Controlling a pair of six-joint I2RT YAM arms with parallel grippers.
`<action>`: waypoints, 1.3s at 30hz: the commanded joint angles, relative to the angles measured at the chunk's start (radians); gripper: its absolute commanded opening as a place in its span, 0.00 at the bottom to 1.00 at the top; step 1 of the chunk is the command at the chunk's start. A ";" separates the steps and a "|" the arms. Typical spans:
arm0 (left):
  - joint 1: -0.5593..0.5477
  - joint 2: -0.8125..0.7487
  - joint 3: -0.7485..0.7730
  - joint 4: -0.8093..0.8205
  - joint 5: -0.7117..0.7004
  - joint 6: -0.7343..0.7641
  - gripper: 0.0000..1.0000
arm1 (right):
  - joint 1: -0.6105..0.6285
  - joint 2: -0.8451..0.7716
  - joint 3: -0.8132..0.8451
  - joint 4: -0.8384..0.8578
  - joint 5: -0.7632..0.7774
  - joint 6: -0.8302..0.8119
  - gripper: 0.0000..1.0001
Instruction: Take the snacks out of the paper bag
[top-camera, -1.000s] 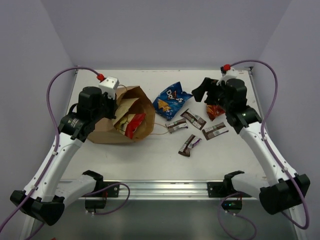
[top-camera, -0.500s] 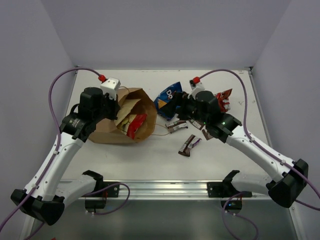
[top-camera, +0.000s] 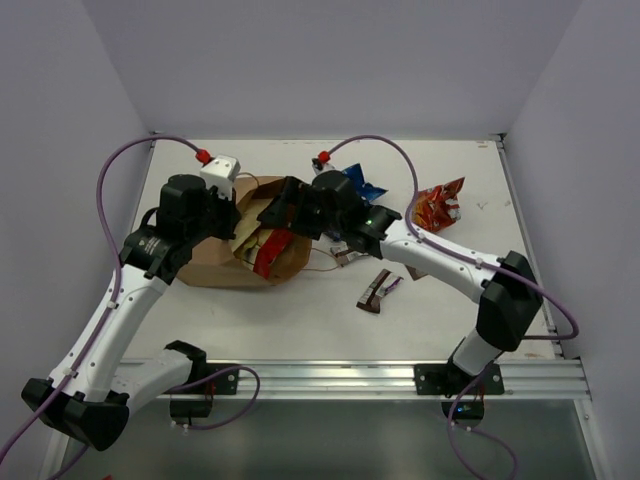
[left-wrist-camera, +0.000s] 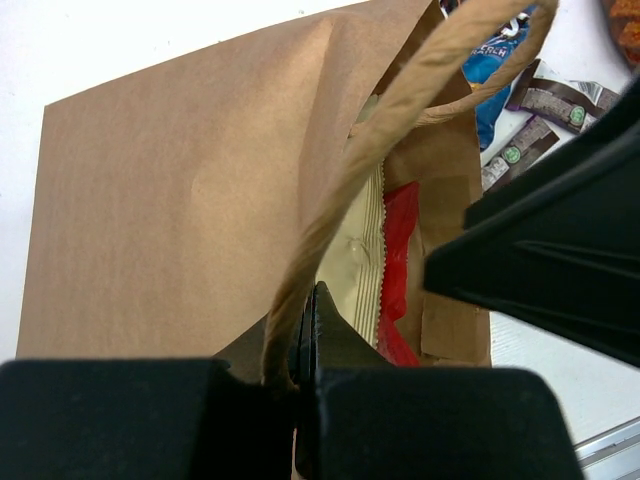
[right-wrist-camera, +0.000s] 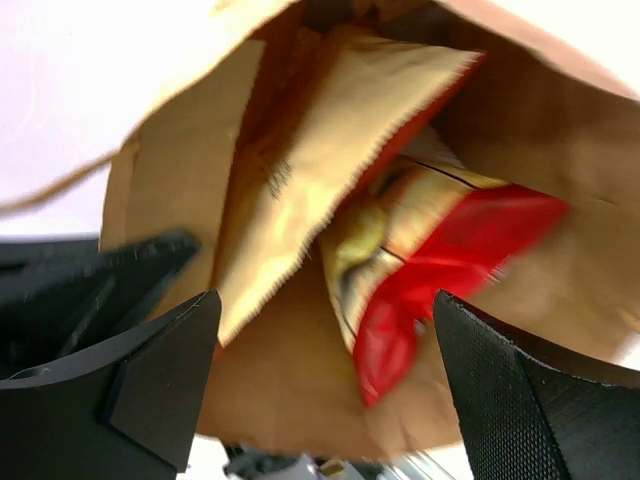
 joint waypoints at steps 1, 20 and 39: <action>0.005 -0.016 0.014 0.009 0.024 -0.022 0.00 | 0.023 0.062 0.090 0.049 0.010 0.079 0.89; 0.005 -0.031 -0.049 0.000 -0.022 -0.035 0.00 | 0.063 0.172 0.107 0.158 -0.059 0.104 0.00; 0.006 0.052 -0.069 0.000 -0.289 -0.061 0.00 | -0.196 -0.445 0.079 -0.199 -0.337 -0.260 0.00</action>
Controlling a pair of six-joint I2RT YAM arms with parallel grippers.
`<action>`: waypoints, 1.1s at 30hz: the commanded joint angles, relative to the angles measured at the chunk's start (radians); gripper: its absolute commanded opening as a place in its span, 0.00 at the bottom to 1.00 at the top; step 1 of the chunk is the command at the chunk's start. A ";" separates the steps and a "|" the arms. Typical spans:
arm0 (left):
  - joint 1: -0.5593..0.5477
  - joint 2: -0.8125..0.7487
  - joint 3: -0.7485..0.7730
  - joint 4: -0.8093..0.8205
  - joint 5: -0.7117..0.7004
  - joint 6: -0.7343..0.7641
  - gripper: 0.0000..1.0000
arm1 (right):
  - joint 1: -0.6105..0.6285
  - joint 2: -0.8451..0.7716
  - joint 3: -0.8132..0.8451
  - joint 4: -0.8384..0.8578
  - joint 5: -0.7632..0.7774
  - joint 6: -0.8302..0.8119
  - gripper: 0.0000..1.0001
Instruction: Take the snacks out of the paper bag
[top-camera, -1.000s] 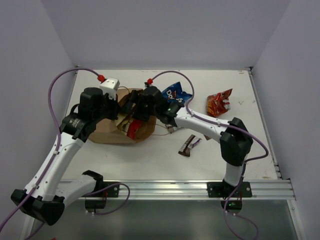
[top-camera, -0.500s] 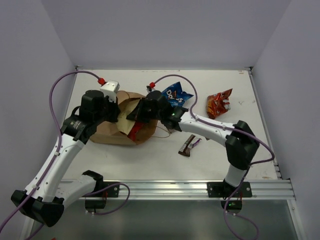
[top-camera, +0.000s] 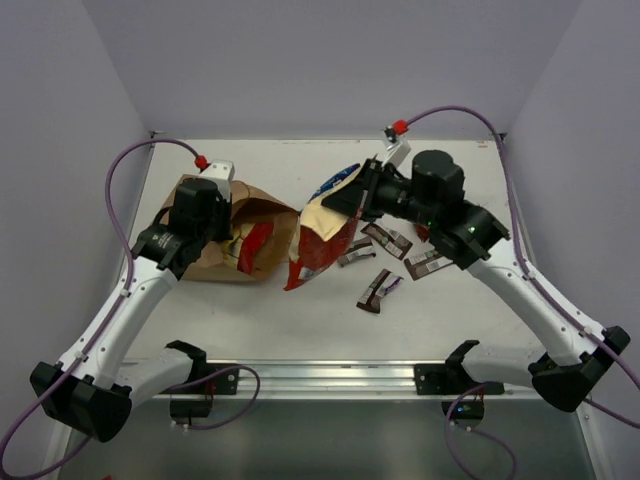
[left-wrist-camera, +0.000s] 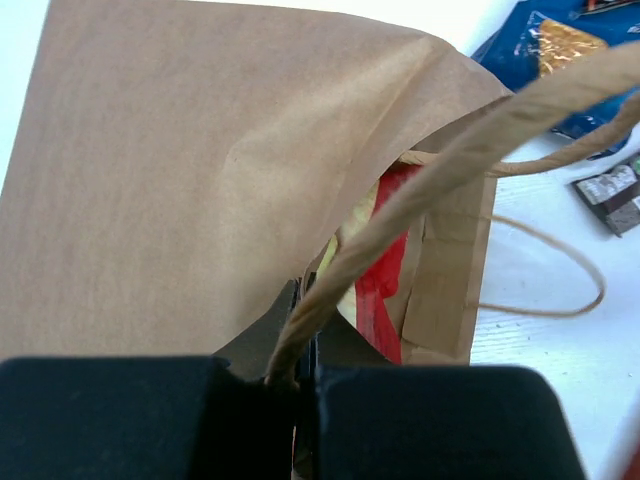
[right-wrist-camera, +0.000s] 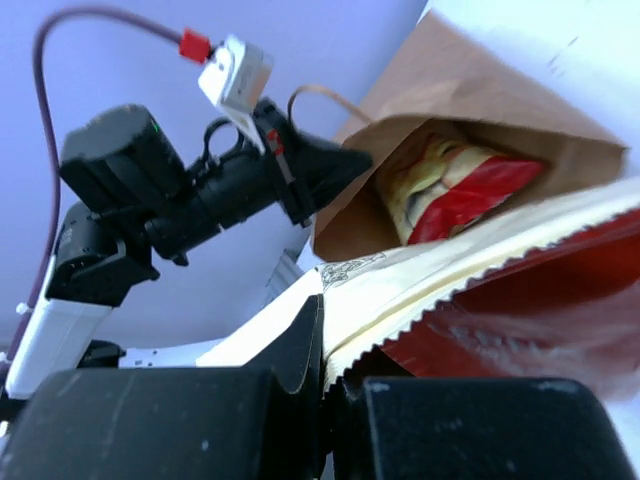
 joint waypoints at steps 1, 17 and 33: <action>0.006 0.018 -0.008 0.004 -0.068 -0.008 0.00 | -0.150 -0.057 0.136 -0.068 -0.141 -0.097 0.00; 0.006 -0.011 0.009 0.019 0.062 -0.018 0.00 | -0.594 0.431 0.405 0.265 -0.186 -0.199 0.00; 0.006 -0.064 0.029 0.035 0.170 0.021 0.00 | -0.712 0.638 0.092 0.161 0.005 -0.201 0.63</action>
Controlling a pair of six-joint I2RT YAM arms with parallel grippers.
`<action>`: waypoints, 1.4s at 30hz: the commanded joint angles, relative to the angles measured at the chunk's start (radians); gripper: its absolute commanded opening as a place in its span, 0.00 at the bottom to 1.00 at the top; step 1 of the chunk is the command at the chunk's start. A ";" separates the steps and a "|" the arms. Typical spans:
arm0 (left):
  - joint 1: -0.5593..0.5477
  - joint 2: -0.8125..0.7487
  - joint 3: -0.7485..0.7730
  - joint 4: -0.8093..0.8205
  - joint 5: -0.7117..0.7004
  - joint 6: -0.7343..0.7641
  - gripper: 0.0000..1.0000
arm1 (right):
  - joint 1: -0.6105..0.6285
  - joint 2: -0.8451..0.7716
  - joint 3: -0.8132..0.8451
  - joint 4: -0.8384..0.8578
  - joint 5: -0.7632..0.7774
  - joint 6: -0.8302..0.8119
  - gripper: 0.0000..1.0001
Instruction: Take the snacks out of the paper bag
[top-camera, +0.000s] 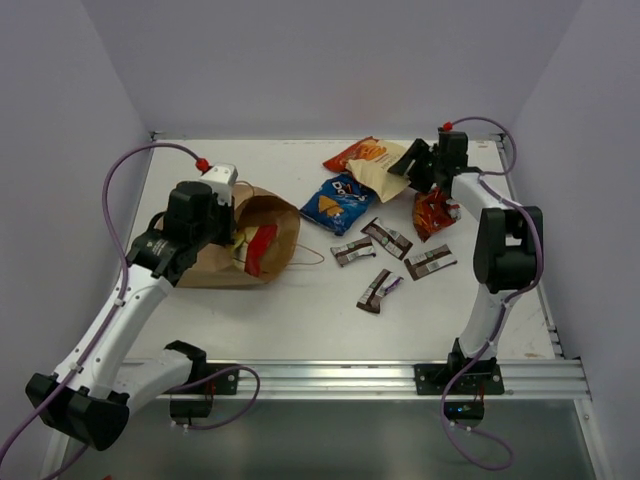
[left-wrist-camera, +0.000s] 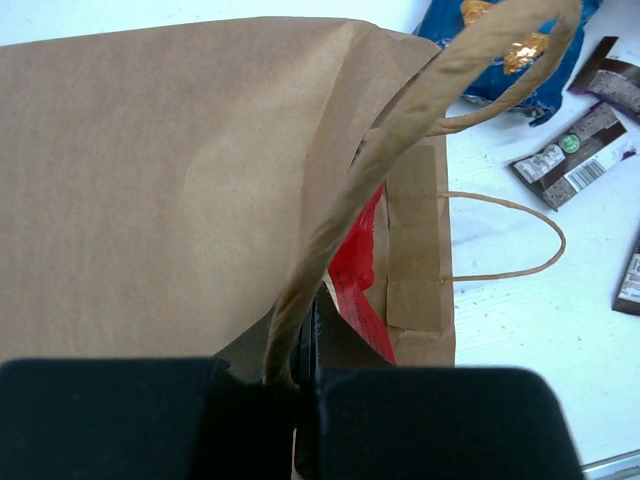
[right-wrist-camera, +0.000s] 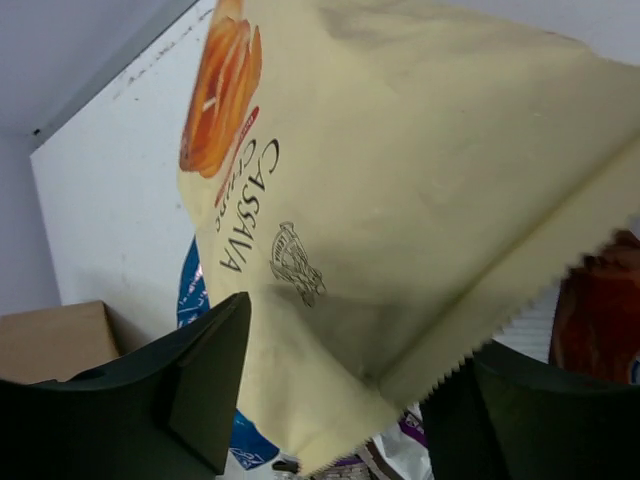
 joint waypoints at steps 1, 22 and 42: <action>0.006 -0.036 0.046 0.026 0.055 0.016 0.00 | -0.001 -0.111 -0.004 -0.060 0.101 -0.064 0.67; 0.006 -0.056 0.075 -0.023 0.093 0.027 0.00 | 0.056 -0.464 0.027 -0.291 0.316 -0.195 0.89; 0.006 -0.076 0.054 0.000 0.113 -0.001 0.00 | 0.783 -0.436 -0.356 0.232 0.176 0.409 0.93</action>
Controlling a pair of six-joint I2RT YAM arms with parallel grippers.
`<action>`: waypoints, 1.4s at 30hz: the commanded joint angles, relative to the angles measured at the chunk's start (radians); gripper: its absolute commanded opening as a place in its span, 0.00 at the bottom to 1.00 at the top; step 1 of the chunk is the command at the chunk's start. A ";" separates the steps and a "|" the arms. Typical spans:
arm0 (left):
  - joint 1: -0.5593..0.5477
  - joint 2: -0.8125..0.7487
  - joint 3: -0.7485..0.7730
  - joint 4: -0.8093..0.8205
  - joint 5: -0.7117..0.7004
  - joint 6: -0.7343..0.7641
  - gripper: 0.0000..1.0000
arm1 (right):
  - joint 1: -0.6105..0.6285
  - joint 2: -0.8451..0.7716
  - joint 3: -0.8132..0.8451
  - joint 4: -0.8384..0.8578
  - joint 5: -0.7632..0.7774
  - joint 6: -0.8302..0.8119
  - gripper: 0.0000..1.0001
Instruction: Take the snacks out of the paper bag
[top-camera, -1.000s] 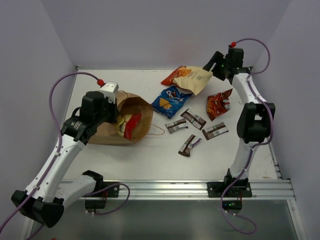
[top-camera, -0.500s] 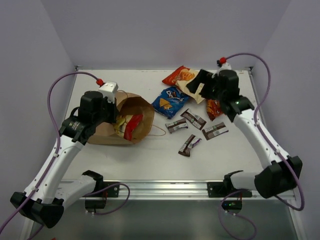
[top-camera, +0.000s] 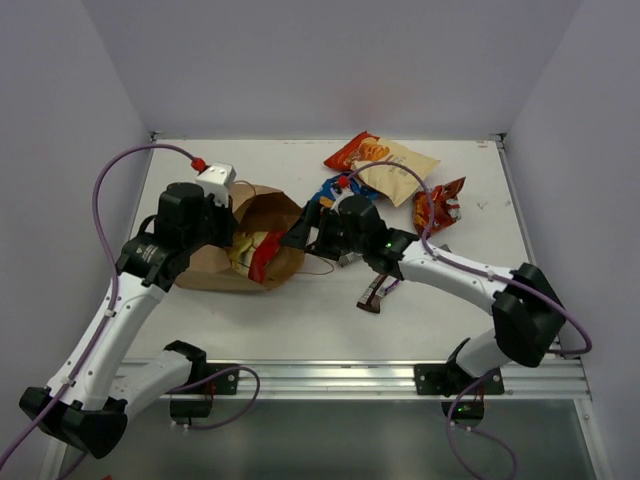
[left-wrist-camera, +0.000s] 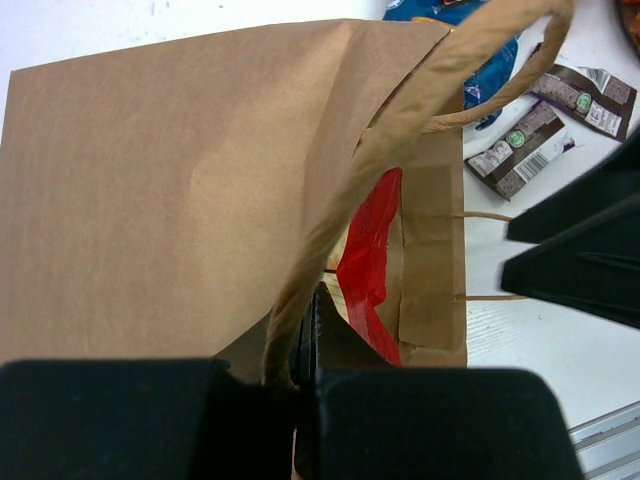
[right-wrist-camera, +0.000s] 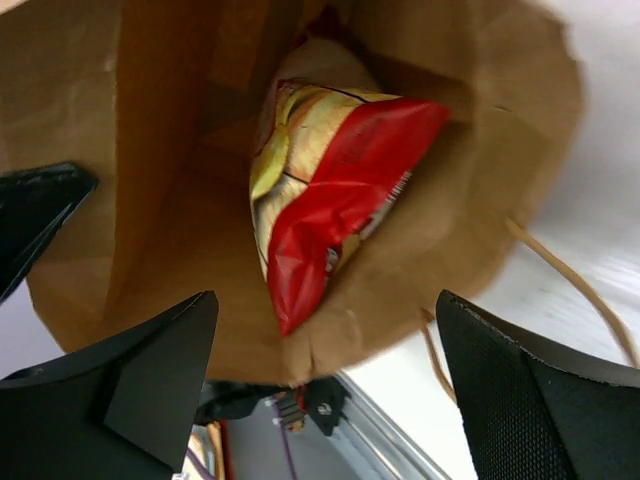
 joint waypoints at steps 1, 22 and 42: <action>0.006 -0.027 0.020 0.036 0.029 -0.005 0.00 | 0.032 0.096 0.091 0.121 0.001 0.109 0.93; 0.006 -0.032 0.014 0.053 0.074 -0.013 0.00 | 0.083 0.449 0.233 0.210 -0.128 0.208 0.81; 0.006 -0.020 -0.033 0.016 -0.109 -0.010 0.00 | 0.020 0.007 0.186 0.084 -0.169 -0.046 0.00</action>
